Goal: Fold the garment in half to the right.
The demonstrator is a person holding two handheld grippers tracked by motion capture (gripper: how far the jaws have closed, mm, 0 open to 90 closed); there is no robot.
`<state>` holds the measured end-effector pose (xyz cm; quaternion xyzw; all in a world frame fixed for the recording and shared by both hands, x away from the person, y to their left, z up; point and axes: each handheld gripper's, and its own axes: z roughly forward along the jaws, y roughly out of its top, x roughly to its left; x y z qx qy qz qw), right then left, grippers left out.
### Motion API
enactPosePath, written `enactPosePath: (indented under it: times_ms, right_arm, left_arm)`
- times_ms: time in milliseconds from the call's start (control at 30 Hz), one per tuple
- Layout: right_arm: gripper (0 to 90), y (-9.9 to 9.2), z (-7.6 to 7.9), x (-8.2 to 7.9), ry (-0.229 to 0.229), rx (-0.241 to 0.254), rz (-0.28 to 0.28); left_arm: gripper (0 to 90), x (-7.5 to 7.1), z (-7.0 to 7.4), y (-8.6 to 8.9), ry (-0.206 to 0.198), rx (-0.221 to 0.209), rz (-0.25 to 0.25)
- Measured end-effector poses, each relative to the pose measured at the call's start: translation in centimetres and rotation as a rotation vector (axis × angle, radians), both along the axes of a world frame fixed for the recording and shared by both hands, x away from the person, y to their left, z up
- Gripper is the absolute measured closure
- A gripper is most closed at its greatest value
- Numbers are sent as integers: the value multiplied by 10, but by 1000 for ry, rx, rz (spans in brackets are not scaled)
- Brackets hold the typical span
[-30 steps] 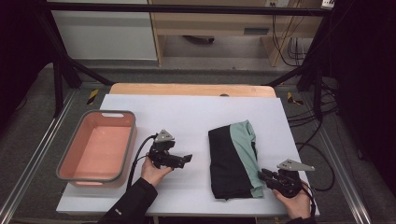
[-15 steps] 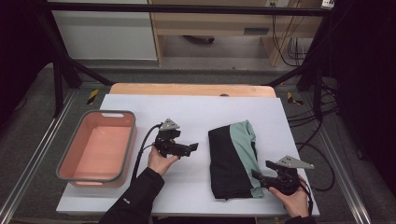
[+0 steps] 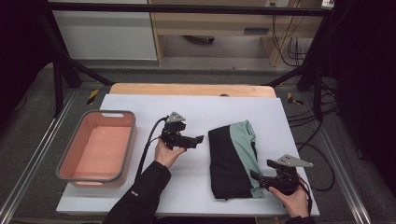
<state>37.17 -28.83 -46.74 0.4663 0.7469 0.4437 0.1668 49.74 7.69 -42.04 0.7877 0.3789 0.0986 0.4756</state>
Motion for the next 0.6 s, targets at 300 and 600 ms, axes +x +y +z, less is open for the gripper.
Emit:
enactPosePath:
  times_ms: [300, 600]
  right_arm:
    - [129, 2, 1, -1, -2, -5, 10]
    - [126, 4, 2, -2, -2, -5, 18]
  left_arm:
    - [56, 8, 1, -15, -2, 3, -7]
    - [56, 19, 3, -23, 1, -2, 7]
